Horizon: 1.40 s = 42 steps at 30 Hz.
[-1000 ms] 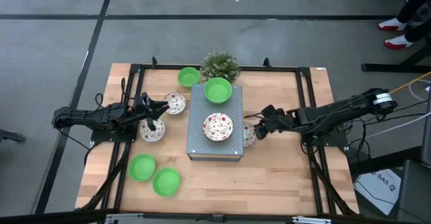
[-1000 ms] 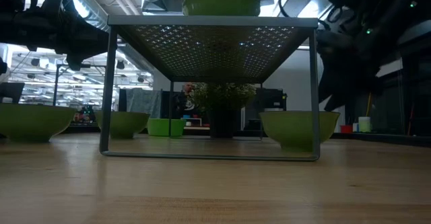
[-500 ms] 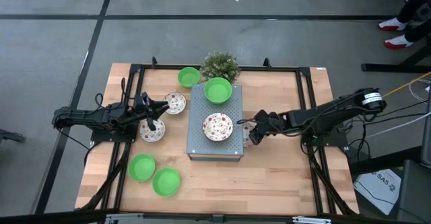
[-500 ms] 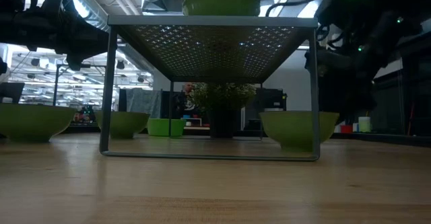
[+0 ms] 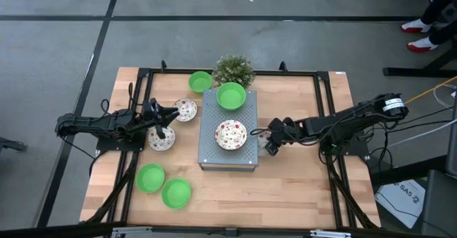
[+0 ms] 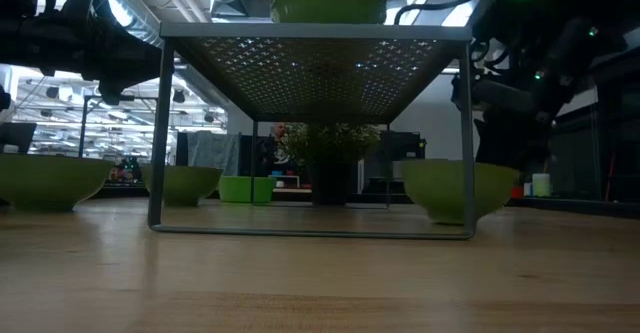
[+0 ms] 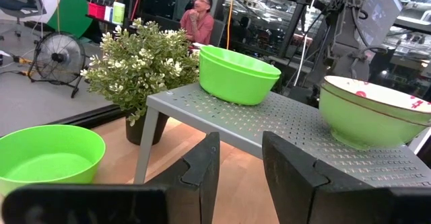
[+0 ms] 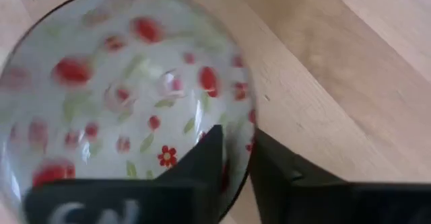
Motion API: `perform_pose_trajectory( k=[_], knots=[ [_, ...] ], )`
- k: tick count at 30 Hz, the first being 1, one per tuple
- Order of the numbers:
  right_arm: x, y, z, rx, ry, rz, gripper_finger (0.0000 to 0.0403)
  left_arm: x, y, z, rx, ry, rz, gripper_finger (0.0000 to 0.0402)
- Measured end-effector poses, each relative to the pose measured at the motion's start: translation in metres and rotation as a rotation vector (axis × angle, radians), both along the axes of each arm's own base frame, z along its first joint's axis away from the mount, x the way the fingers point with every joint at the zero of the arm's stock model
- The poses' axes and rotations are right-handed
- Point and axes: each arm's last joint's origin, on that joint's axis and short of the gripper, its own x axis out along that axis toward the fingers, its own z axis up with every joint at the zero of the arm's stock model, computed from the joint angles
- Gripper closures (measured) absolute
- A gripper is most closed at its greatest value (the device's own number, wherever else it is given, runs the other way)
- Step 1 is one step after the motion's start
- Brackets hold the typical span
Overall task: Pick & Place Mini bowls
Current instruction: Stack the red patterned bowl on the red patterned bowl on the shelf
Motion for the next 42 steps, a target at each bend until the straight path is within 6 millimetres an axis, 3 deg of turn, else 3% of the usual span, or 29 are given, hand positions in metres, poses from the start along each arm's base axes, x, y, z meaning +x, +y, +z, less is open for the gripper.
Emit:
perform_pose_trajectory(
  k=[5, 10, 14, 23, 36, 42],
  knots=[
    [0.002, 0.0, 0.004, -0.008, -0.025, 0.027, 0.0389, 0.0, 0.0, 0.0, 0.0, 0.001, 0.0, 0.0295],
    [-0.001, 0.0, 0.006, -0.019, -0.008, 0.069, 0.0376, 0.0, 0.0, 0.0, 0.0, 0.0, 0.0, 0.0295],
    [-0.006, 0.0, 0.011, -0.042, -0.007, 0.112, 0.039, 0.0, 0.0, 0.0, 0.0, 0.0, 0.0, 0.0295],
    [-0.027, -0.006, 0.029, -0.129, -0.018, 0.054, 0.039, 0.0, 0.0, 0.0, 0.0, -0.001, 0.0, 0.0295],
    [-0.054, -0.012, 0.071, -0.182, -0.267, -0.036, 0.039, 0.0, 0.0, 0.0, 0.0, -0.002, 0.0, 0.0295],
    [-0.059, -0.013, 0.081, -0.189, -0.344, -0.041, 0.039, 0.0, 0.0, 0.0, 0.0, -0.002, 0.0, 0.0295]
  ],
)
